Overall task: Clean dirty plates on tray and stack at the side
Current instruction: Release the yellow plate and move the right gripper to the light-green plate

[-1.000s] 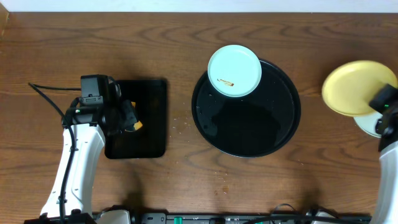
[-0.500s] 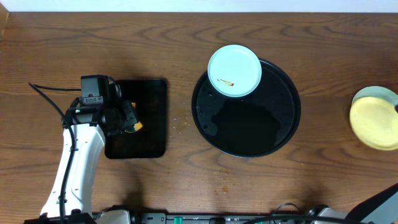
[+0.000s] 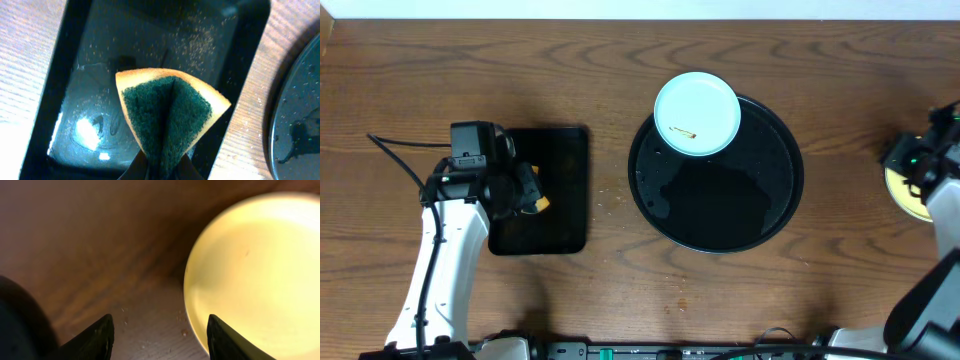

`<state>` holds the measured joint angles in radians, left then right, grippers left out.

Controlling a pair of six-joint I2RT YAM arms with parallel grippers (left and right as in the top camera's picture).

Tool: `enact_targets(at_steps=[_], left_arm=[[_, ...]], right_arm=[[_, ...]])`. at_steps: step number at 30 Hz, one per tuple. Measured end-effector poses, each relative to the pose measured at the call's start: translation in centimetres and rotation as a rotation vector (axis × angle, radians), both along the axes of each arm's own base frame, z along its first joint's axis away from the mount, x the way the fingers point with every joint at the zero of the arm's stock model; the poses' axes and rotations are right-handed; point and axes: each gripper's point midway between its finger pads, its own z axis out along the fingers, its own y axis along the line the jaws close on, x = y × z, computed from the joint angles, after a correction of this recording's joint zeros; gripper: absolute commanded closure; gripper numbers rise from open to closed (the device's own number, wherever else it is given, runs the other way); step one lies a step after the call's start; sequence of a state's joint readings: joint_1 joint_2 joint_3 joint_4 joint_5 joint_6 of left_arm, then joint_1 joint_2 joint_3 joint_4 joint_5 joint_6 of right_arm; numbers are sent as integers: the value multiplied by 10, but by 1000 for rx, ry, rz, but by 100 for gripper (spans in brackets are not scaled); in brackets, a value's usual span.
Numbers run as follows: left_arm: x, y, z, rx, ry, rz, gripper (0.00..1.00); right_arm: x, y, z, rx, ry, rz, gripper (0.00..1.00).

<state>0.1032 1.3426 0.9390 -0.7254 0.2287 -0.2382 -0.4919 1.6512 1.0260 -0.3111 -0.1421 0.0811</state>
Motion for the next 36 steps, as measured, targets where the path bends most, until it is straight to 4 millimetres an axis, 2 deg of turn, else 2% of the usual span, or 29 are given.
enact_targets(at_steps=[5, 11, 16, 23, 27, 30, 32, 36], left_arm=[[-7, -1, -11, -2, 23, 0, 92], [-5, -1, -12, -1, 14, 0, 92], [-3, 0, -12, 0, 4, 0, 92], [-1, 0, -11, 0, -3, 0, 92], [-1, 0, -11, 0, -3, 0, 92], [-1, 0, -11, 0, -3, 0, 92], [-1, 0, -11, 0, -4, 0, 92], [0, 0, -11, 1, -8, 0, 92]], right_arm=[[-7, -3, -36, 4, 101, -12, 41], [-11, -4, -57, 11, 156, -19, 48], [-4, 11, -79, 95, 155, 29, 52], [14, 51, -76, 154, 129, 145, 53], [18, 81, -75, 180, 178, 229, 47], [19, 95, -69, 182, 232, 274, 49], [23, 101, -59, 179, 255, 297, 50], [40, 112, -20, 147, 265, 383, 50]])
